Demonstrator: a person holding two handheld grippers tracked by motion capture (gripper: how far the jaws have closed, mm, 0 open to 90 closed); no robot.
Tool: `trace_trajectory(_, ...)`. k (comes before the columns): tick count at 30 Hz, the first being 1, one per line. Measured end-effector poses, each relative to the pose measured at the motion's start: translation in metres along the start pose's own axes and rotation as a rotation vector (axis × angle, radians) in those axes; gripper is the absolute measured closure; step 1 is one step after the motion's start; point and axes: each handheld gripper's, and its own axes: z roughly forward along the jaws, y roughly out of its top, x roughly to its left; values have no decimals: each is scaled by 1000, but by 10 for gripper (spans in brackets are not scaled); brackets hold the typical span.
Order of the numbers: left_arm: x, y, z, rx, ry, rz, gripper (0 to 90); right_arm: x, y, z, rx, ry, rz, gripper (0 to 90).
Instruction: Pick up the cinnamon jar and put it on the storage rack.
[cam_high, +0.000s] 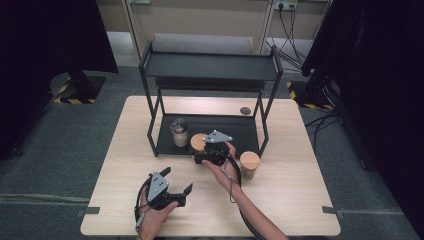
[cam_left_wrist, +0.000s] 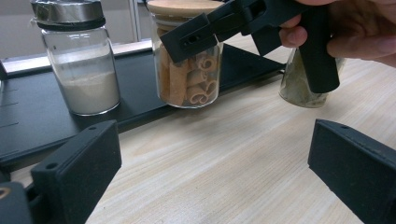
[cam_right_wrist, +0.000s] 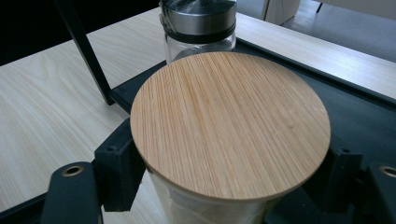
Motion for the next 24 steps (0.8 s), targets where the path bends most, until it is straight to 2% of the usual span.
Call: trace_trajectory(24, 0, 0, 0, -3, -3, 0, 23, 1, 13, 18, 7, -51, 14, 260)
